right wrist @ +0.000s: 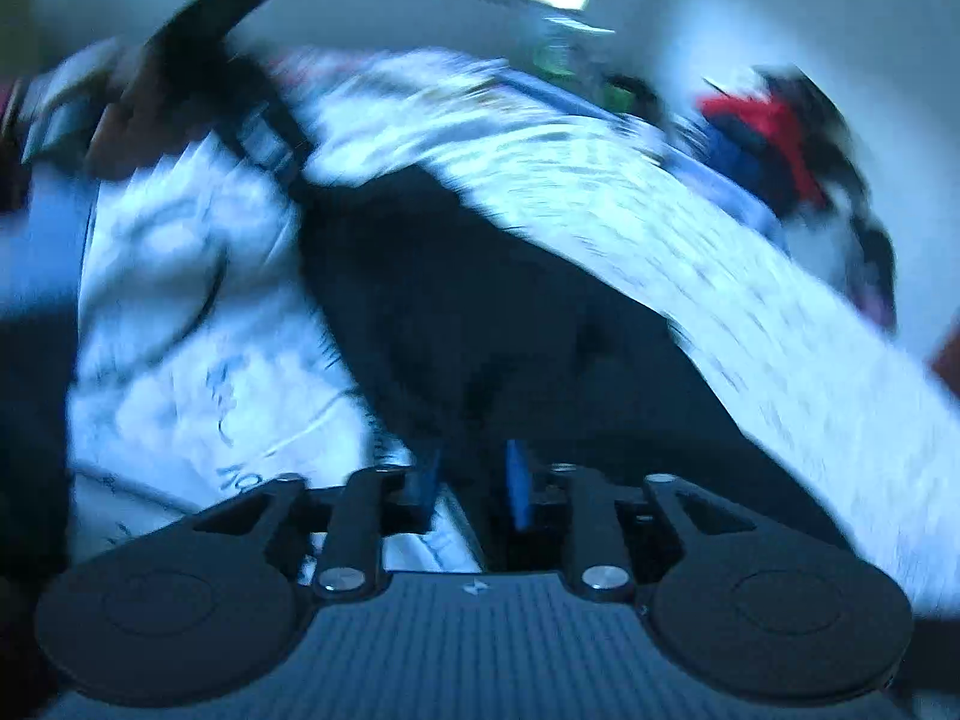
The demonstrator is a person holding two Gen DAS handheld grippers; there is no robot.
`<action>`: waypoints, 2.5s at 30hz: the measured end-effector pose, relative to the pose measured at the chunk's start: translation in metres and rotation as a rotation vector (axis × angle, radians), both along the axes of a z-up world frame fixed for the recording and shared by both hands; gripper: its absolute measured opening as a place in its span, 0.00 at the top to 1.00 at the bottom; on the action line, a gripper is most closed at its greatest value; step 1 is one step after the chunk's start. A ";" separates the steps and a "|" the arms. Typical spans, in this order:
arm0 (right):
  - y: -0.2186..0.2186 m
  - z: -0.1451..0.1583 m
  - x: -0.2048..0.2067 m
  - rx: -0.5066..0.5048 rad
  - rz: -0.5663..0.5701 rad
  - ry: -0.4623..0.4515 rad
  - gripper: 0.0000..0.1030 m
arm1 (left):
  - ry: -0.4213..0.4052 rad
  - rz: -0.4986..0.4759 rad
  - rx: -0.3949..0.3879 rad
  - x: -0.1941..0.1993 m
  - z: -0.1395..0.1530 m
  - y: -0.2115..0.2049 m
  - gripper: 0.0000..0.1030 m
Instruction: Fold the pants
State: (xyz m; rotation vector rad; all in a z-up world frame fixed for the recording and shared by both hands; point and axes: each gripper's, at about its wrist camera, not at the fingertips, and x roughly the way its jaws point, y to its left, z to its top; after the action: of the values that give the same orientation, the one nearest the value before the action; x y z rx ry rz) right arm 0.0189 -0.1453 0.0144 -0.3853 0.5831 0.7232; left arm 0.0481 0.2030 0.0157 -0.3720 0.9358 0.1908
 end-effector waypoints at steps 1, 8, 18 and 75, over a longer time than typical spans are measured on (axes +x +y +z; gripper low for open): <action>-0.019 0.004 0.002 0.055 -0.059 0.029 0.48 | -0.007 0.011 0.031 -0.002 0.006 -0.003 0.61; -0.141 -0.022 0.007 0.144 -0.538 0.268 0.26 | -0.136 -0.273 0.049 0.004 0.046 -0.082 0.51; -0.216 0.004 -0.002 0.409 -0.758 0.166 0.26 | -0.169 -0.988 0.056 0.030 0.008 -0.270 0.36; -0.298 -0.028 0.239 0.348 -1.380 0.239 0.20 | -0.167 -1.005 0.029 0.032 -0.043 -0.328 0.81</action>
State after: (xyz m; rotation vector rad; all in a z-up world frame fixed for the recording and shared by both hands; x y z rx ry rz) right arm 0.2577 -0.4430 -0.0133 0.4497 0.7661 -0.4769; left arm 0.0805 -0.1247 -0.0276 0.1365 0.8566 -0.7335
